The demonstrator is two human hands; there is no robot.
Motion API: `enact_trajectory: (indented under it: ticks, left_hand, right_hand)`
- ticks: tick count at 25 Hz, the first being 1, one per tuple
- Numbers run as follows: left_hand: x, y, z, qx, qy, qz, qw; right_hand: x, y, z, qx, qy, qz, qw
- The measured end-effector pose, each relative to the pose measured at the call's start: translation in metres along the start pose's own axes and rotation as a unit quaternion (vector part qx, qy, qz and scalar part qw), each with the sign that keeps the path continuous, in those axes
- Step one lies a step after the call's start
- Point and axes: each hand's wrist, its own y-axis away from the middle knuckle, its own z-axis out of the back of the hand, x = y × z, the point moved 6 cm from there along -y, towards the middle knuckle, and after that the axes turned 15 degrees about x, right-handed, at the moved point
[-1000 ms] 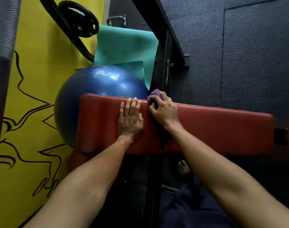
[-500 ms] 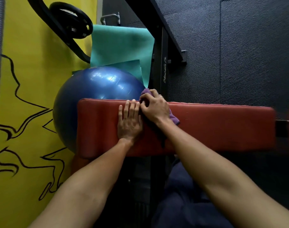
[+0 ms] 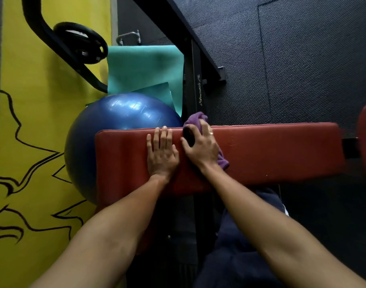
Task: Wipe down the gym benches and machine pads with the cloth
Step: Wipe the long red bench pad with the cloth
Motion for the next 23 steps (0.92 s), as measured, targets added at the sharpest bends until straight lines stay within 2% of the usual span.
enact_trajectory:
  ticks: [2,4,8,10,13,15,17,19,21,23]
  left_hand:
    - [-0.001,0.0,0.001,0.0,0.002,-0.002,1.0]
    - [-0.001,0.001,0.003,0.0,-0.009,-0.009,1.0]
    - [-0.004,-0.003,0.008,0.006,0.005,0.001,1.0]
    - [-0.014,-0.007,0.007,0.012,0.011,-0.019,1.0]
    - [-0.032,-0.012,0.0,0.021,0.016,-0.082,0.996]
    - [-0.042,-0.01,-0.004,0.026,0.019,-0.1,0.994]
    - [-0.054,-0.004,-0.011,0.035,0.014,-0.138,0.99]
    - [-0.06,0.002,-0.013,0.031,0.004,-0.155,0.987]
    - [-0.061,0.002,-0.014,0.035,-0.004,-0.156,0.987]
    - [-0.06,0.002,-0.017,0.035,-0.013,-0.151,0.988]
  right_hand:
    - [-0.028,0.034,-0.002,-0.021,0.001,0.04,0.999]
    - [-0.064,0.057,0.001,-0.046,0.012,0.029,0.998]
    - [-0.097,0.034,0.015,-0.109,-0.066,-0.154,0.98]
    - [-0.075,0.013,0.017,-0.114,-0.11,-0.191,0.969]
    - [-0.028,0.023,-0.002,-0.093,-0.076,-0.096,0.988]
    - [-0.034,0.058,-0.015,-0.087,-0.056,-0.041,0.994]
    - [-0.064,0.088,-0.012,-0.101,-0.032,-0.025,0.994]
    - [-0.103,0.088,0.002,-0.119,-0.048,-0.097,0.987]
    - [-0.125,0.068,0.013,-0.15,-0.1,-0.211,0.961]
    - [-0.111,0.049,0.014,-0.151,-0.141,-0.248,0.946]
